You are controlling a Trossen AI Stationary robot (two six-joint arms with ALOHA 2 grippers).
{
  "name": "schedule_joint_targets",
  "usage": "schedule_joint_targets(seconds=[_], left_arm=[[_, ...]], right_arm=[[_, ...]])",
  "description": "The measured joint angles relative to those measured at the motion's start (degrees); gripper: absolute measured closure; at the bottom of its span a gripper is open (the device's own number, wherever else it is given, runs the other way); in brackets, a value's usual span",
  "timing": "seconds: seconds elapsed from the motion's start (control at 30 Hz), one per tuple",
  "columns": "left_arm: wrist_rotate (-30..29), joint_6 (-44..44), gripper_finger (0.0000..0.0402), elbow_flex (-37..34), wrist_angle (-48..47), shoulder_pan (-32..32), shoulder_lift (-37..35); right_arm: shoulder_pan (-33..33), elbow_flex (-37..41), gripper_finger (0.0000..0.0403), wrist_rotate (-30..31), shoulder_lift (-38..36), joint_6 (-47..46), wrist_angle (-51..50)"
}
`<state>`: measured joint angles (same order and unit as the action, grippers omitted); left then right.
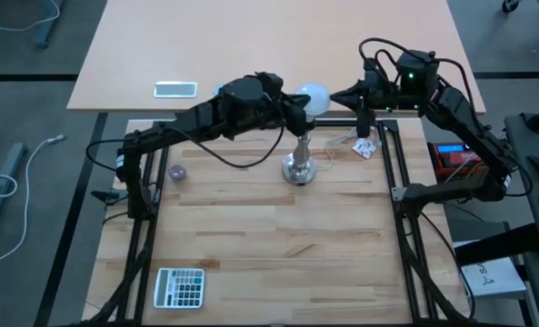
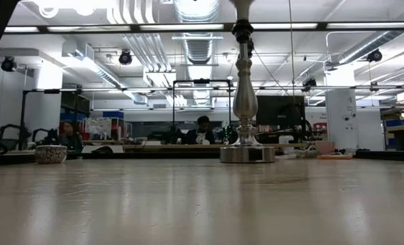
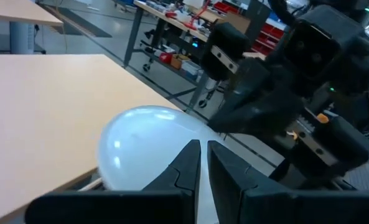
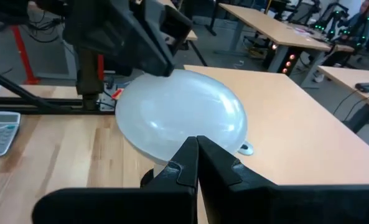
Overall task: Screw lightbulb
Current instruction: Remove the lightbulb from the lamp
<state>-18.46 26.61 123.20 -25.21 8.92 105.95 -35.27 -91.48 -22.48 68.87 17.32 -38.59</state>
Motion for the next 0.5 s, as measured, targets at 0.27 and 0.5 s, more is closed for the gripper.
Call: schedule_joint_targets(seconds=[0.27, 0.5], left_arm=[[0.46, -1.77, 0.0381, -0.24, 5.08, -0.7, 0.31], [-0.06, -5.33, 0.0381, -0.22, 8.49, -0.05, -1.39]], right_arm=[[0.05, -0.02, 0.0403, 1.03, 0.9, -0.19, 1.35], [0.02, -1.74, 0.0403, 1.92, 0.07, -0.84, 1.0]])
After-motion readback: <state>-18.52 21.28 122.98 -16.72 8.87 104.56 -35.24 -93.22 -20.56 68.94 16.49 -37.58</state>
